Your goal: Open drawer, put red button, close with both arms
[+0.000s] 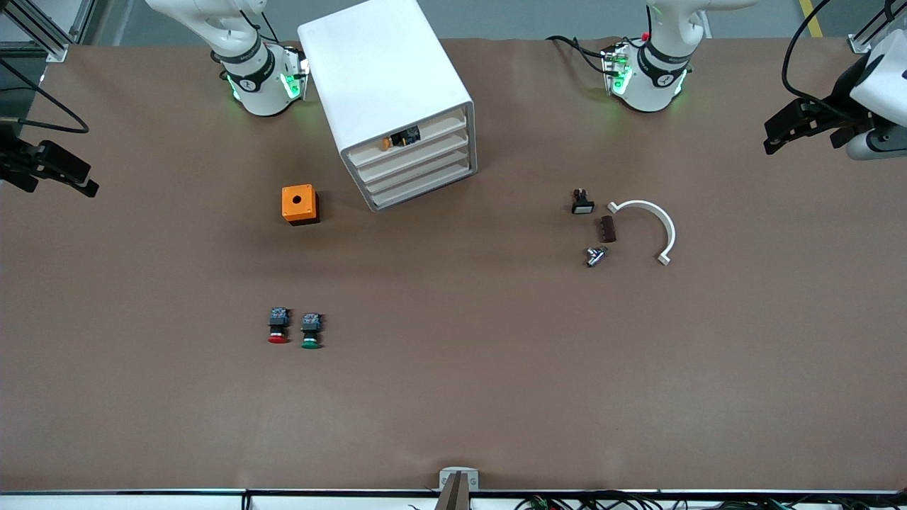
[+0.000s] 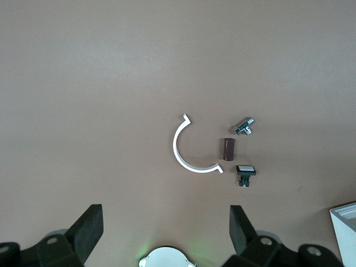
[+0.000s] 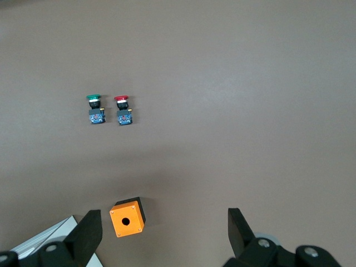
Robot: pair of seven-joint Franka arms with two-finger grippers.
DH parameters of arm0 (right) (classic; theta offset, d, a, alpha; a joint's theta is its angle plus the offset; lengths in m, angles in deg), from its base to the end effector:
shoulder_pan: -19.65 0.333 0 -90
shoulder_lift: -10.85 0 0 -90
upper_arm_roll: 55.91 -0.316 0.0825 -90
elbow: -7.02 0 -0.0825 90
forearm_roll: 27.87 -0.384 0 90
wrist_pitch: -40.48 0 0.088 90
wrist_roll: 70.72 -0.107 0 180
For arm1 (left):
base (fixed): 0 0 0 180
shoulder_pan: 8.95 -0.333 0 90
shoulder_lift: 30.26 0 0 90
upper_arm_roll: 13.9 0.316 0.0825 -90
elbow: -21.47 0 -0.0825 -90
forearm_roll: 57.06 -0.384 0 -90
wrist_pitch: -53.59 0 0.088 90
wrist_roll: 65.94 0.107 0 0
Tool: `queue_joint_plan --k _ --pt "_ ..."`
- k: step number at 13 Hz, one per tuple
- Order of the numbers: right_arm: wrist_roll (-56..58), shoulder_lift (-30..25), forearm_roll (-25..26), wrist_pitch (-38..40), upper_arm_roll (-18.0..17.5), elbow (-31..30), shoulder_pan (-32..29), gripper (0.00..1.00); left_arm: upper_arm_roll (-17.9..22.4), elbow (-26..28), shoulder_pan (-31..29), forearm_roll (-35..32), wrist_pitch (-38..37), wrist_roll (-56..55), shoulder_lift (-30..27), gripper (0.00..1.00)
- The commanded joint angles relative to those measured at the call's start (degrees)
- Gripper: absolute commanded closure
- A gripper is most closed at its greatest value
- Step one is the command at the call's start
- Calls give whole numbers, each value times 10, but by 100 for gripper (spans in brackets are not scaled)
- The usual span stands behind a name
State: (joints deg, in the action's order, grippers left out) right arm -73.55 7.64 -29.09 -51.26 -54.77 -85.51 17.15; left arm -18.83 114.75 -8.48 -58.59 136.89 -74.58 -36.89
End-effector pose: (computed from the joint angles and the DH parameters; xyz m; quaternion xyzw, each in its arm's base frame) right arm 0.5391 -0.0324 0.6370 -0.9981 0.0565 -0.0212 0.0111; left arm 0.5035 -0.0473 0.6491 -0.9990 -0.0299 0.0270 0.0217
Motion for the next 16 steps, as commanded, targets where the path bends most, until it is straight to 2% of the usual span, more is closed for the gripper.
queue_joint_plan --k 1,4,9,13,16 --pt "6 -14 2 -1 -8 -13 -12 0 0 -11 -1 -1 4 2 5 0" --pt "6 -14 2 -4 -8 -13 -10 0 1 -39 -5 -1 2 6 18 0" --pt "4 -7 2 -23 -10 -28 0 0 0 -26 1 0 -2 -16 53 0" --pt "0 19 -1 -50 -11 -27 26 0 -12 -34 7 8 18 -107 140 0" --pt "-2 66 -21 -68 -11 -27 43 0 -22 -34 22 30 33 -202 200 0"
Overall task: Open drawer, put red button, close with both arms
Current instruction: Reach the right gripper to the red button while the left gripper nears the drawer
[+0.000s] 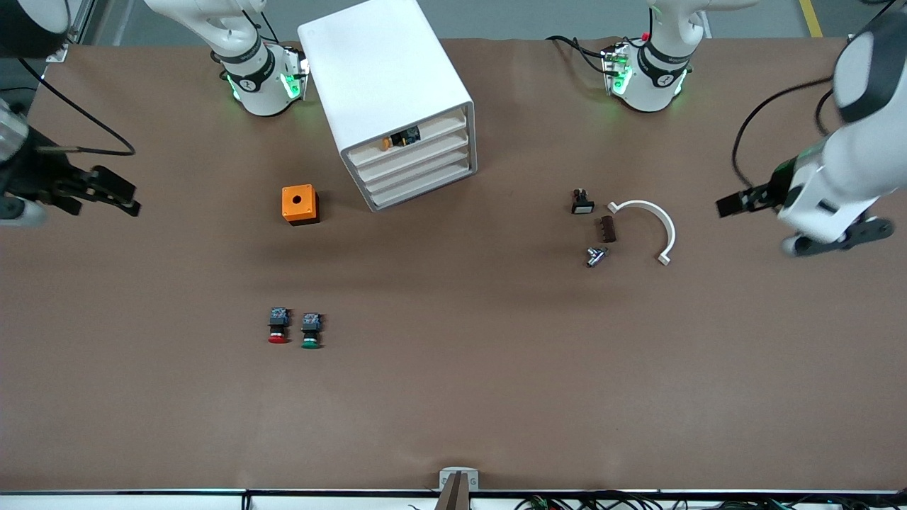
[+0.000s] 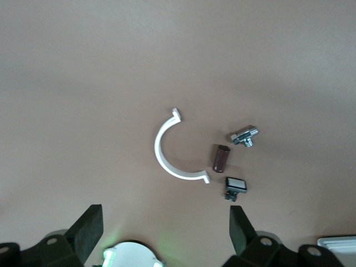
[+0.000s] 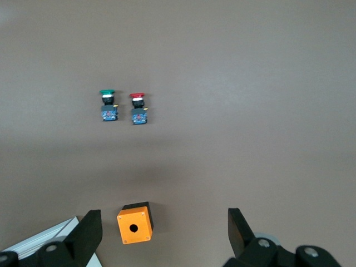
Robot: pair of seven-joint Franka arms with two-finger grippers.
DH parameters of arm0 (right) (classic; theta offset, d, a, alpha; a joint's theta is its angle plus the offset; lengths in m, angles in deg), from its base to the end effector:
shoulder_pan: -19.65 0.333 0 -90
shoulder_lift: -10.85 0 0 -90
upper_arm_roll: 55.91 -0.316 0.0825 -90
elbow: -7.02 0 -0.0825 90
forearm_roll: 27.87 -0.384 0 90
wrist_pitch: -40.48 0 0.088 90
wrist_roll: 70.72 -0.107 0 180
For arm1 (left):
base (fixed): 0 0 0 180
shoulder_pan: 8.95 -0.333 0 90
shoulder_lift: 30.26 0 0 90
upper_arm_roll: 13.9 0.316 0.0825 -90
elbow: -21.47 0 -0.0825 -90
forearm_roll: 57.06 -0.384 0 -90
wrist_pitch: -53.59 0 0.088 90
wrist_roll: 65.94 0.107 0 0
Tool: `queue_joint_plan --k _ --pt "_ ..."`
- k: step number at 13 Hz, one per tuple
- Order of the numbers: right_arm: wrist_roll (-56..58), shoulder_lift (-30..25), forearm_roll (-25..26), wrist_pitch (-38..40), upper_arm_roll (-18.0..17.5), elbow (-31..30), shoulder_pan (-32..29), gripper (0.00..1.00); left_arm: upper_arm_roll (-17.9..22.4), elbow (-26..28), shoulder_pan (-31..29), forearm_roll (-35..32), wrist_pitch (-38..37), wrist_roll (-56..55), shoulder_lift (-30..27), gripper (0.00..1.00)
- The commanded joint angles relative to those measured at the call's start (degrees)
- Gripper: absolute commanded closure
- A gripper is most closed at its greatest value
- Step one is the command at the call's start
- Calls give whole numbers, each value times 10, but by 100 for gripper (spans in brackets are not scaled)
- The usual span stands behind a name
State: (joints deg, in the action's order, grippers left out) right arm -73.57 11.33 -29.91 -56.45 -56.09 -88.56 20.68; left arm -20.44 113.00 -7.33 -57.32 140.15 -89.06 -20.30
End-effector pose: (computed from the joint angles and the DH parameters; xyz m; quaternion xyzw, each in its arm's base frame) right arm 0.5651 0.0153 0.5842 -0.9997 0.0163 -0.0070 0.0180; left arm 0.5807 -0.0782 0.5089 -0.9832 -0.1285 0.1266 0.0275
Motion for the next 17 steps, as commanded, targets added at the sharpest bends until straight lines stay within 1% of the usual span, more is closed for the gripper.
queue_joint_plan --k 1,3,5,6,7,8,9,10,11,12,13,15,17 --pt "-3 43 -15 -18 2 7 17 0 -6 -21 27 17 2 -110 56 0" --pt "-3 73 -15 -33 2 15 27 0 -6 -56 52 19 1 -218 109 0" --pt "-4 110 -16 -69 1 16 35 0 -6 -76 93 19 1 -352 152 0" --pt "-4 134 -24 -89 1 17 42 0 -6 -79 114 19 1 -405 168 0" --pt "-3 151 -44 -114 1 15 43 0 -6 -93 137 20 2 -453 192 0" --pt "-3 172 -50 -133 2 15 43 0 -7 -103 150 25 1 -478 213 0" --pt "-1 190 -50 -151 2 14 41 0 -6 -103 173 64 2 -509 218 0" --pt "0 204 -50 -168 2 14 40 0 -5 -103 184 102 2 -563 225 0" --pt "0 220 -46 -184 2 12 40 0 -6 -102 185 129 2 -626 232 0" --pt "0 235 -46 -199 2 11 39 0 -7 -102 189 152 1 -662 240 0" --pt "0 259 -46 -217 2 11 37 0 -6 -102 200 201 1 -688 252 0" --pt "-2 304 -51 -254 2 10 40 0 -6 -101 211 266 1 -745 276 1" --pt "-3 333 -51 -286 1 5 42 0 -6 -100 220 333 1 -820 305 2"
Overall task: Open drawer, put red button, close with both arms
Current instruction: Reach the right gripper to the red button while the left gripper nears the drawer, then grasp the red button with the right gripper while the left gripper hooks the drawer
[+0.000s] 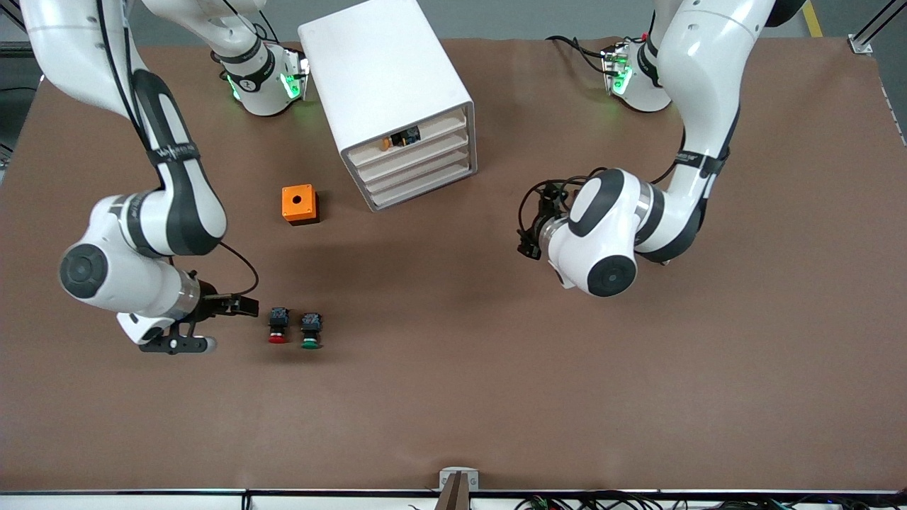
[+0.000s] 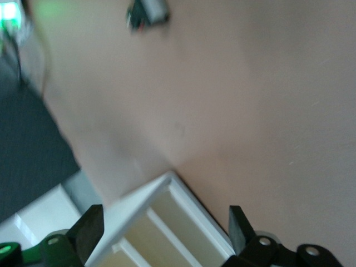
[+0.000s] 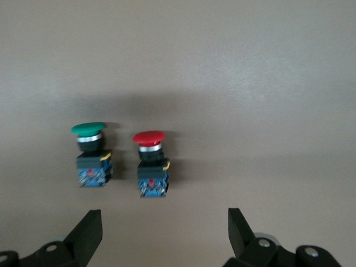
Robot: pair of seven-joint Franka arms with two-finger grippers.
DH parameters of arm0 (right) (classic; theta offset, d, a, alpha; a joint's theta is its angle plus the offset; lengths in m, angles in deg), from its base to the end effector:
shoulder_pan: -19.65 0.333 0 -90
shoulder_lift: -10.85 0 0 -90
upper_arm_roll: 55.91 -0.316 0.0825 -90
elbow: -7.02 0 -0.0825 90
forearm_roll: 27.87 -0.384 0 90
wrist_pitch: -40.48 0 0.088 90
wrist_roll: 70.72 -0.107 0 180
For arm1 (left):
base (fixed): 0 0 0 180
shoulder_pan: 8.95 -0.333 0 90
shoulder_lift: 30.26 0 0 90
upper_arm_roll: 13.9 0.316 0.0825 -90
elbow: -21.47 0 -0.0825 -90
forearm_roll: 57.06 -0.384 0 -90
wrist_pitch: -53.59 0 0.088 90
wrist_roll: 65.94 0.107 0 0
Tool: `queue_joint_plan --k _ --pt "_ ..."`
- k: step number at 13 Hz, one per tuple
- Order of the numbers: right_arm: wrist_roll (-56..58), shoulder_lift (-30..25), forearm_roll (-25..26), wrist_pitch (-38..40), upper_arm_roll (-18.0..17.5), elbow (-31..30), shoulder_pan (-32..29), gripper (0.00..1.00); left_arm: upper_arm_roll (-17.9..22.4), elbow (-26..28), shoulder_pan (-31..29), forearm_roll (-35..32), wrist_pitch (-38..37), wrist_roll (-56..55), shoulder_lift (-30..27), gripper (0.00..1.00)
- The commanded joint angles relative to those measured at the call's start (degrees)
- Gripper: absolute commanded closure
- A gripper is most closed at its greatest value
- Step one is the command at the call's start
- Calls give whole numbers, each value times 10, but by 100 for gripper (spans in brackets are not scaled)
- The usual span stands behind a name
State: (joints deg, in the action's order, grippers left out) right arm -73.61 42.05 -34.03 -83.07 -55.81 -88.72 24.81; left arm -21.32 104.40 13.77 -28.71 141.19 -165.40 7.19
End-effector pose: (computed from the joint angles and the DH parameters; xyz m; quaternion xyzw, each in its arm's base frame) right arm 0.6694 0.0638 0.2839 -0.9985 0.0120 0.0325 0.0413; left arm 0.5469 -0.3622 0.2914 -0.7225 -0.5727 0.3663 0.1262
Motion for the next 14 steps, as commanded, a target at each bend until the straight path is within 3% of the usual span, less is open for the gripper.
queue_joint_plan --k 1,3,6,9,14 --pt "-4 40 -11 -33 -3 0 1 0 3 -14 9 77 -9 -102 46 2" --pt "-3 49 -15 -71 -2 -22 6 0 3 -14 16 148 -9 -208 71 5" --pt "-5 51 -27 -90 -3 -40 15 0 3 -14 51 175 -10 -308 86 13" --pt "-5 52 -44 -98 -3 -48 21 0 3 -15 72 253 -14 -344 99 27" --pt "-4 61 -44 -114 -3 -50 21 0 3 -15 109 298 -14 -371 116 36"
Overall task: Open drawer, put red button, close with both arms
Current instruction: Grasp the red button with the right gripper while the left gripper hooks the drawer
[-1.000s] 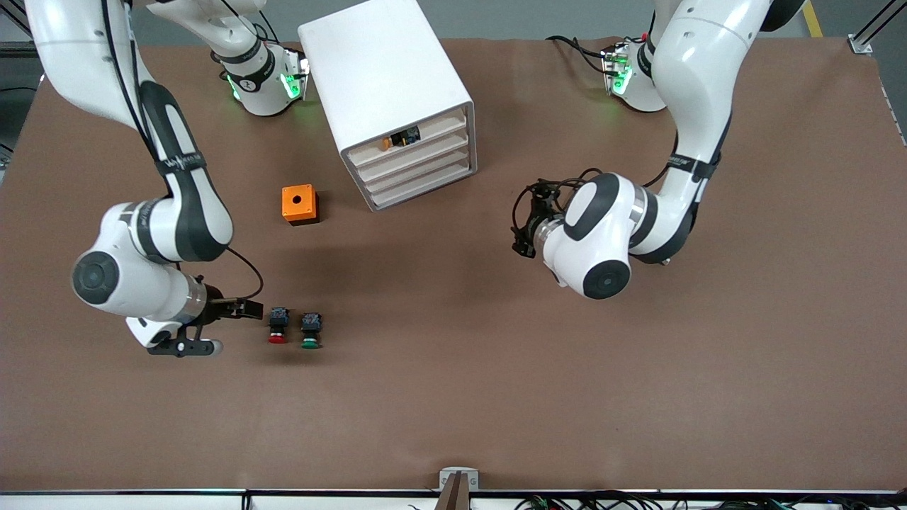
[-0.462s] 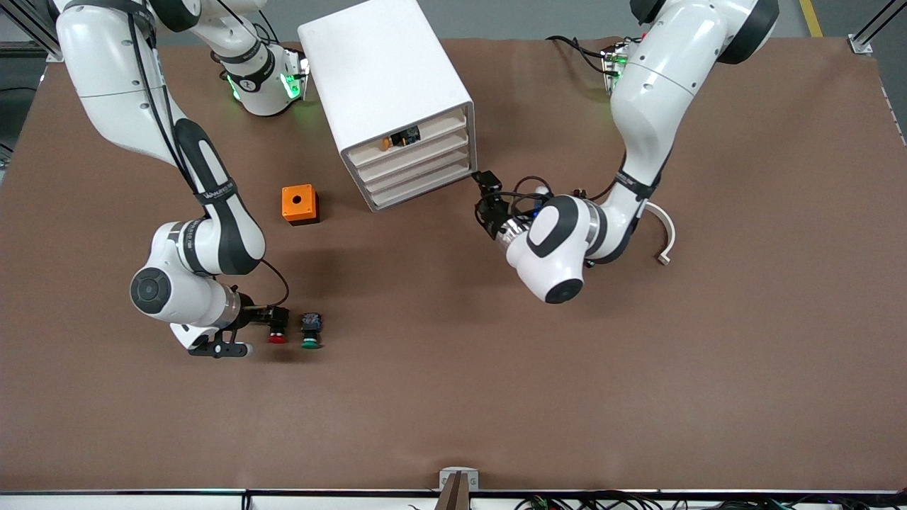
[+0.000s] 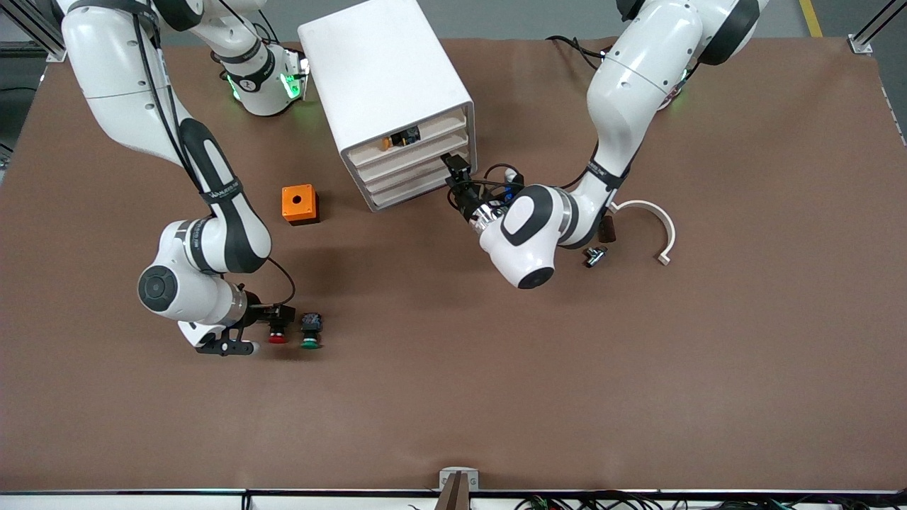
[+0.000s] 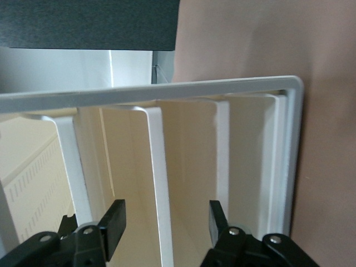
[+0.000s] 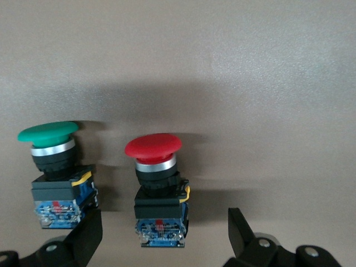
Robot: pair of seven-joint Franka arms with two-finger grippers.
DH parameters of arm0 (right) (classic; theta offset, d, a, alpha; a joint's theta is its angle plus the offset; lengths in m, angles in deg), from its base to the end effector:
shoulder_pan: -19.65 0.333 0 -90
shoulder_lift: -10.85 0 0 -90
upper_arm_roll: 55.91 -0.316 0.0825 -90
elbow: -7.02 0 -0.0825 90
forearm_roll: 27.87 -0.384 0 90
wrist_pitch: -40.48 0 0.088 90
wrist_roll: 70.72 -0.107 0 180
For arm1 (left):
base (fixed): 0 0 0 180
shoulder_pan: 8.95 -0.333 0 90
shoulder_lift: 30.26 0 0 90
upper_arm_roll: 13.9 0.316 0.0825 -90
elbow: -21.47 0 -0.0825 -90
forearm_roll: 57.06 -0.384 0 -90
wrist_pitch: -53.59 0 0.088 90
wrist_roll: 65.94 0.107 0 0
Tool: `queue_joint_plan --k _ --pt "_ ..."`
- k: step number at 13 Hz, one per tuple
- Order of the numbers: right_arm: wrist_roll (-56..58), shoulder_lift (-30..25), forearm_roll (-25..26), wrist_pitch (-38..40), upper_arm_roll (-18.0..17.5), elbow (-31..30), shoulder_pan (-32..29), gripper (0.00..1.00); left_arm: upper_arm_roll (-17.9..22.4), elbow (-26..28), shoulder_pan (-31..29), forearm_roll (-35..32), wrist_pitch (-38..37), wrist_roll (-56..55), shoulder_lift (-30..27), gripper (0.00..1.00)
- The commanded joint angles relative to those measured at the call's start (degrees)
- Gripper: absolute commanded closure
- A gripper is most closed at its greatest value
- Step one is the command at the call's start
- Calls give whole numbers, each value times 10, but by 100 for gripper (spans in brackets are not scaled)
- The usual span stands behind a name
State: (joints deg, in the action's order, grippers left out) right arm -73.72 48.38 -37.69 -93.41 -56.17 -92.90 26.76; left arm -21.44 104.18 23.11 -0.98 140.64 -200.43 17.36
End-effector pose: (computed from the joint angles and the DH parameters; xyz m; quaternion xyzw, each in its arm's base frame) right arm 0.6540 0.0871 0.1942 -0.9974 0.0236 0.0364 0.0581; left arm 0.4614 -0.4811 0.2112 -0.4269 -0.6880 0.5077 0.2944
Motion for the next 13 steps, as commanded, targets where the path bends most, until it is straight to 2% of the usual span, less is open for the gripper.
queue_joint_plan --k 1,2,4,5,6,7,11,13 --pt "-3 -2 -7 -10 1 -8 2 4 4 -13 20 28 -9 -26 16 40" --pt "-3 -2 -7 -9 1 -10 2 12 4 -13 26 33 -8 -29 17 44" --pt "-2 -2 -6 -10 1 -15 1 26 4 -13 35 33 -8 -28 17 59" --pt "-2 -3 -7 -9 1 -15 1 32 4 -13 35 33 -8 -26 17 69" --pt "-2 -4 -6 -8 1 -14 1 37 4 -13 34 33 -8 -23 17 85" --pt "-3 -4 -6 -8 1 -12 1 43 4 -13 33 33 -8 -23 18 98" --pt "-5 -5 -7 -2 1 -12 -3 71 6 -19 28 32 -8 -22 19 100" --pt "-54 -11 -7 21 1 -2 -3 84 18 -36 18 26 -10 -22 15 100"
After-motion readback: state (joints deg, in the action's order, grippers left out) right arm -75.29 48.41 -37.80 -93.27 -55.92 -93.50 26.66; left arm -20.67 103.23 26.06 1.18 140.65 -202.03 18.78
